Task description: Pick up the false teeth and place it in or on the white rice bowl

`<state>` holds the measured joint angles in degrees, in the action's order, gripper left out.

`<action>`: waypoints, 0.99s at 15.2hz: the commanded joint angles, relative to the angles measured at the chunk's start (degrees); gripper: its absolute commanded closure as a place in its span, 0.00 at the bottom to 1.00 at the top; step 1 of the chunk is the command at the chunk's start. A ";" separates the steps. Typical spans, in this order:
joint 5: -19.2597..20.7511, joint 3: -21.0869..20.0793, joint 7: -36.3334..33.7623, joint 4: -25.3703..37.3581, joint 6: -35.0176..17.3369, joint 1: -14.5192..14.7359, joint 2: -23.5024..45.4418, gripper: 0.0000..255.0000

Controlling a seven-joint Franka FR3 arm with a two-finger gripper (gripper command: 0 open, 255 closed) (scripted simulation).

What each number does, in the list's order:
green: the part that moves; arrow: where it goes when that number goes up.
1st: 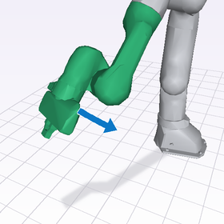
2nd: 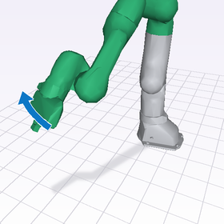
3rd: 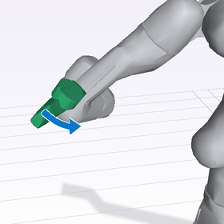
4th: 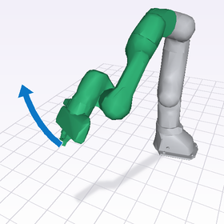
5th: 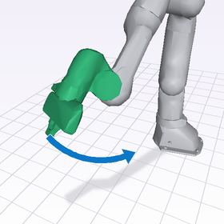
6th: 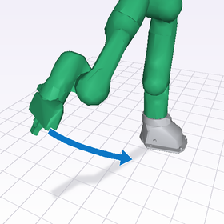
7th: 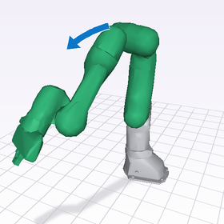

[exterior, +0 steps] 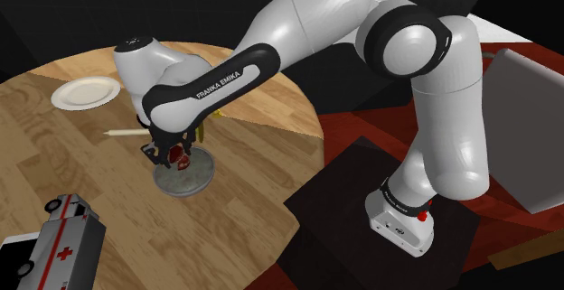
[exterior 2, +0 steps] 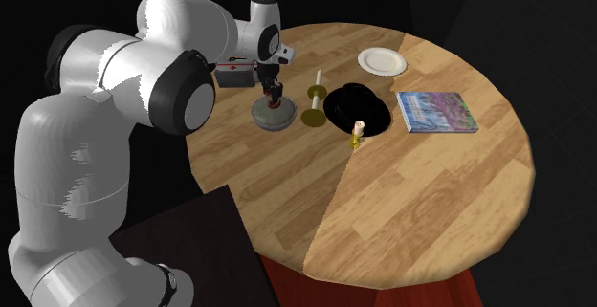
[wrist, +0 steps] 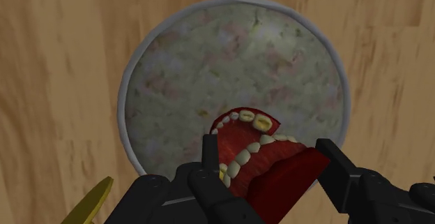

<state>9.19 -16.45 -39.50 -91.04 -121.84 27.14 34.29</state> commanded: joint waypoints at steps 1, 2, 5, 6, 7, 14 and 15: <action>0.02 0.01 0.00 -0.04 -0.11 0.00 0.05 1.00; 0.02 0.01 0.00 -0.04 -0.11 0.00 0.05 1.00; 0.02 0.01 0.00 -0.04 -0.11 0.00 0.05 1.00; 0.02 0.01 0.00 -0.04 -0.11 0.00 0.04 0.00; 0.02 0.01 0.00 -0.04 -0.10 0.00 0.05 0.00; -0.78 -0.48 0.50 2.14 4.43 -0.28 -2.38 0.00; -0.97 -0.59 0.62 2.85 5.67 -0.32 -2.93 0.00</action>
<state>8.46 -16.85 -38.83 -88.50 -117.44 26.79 32.26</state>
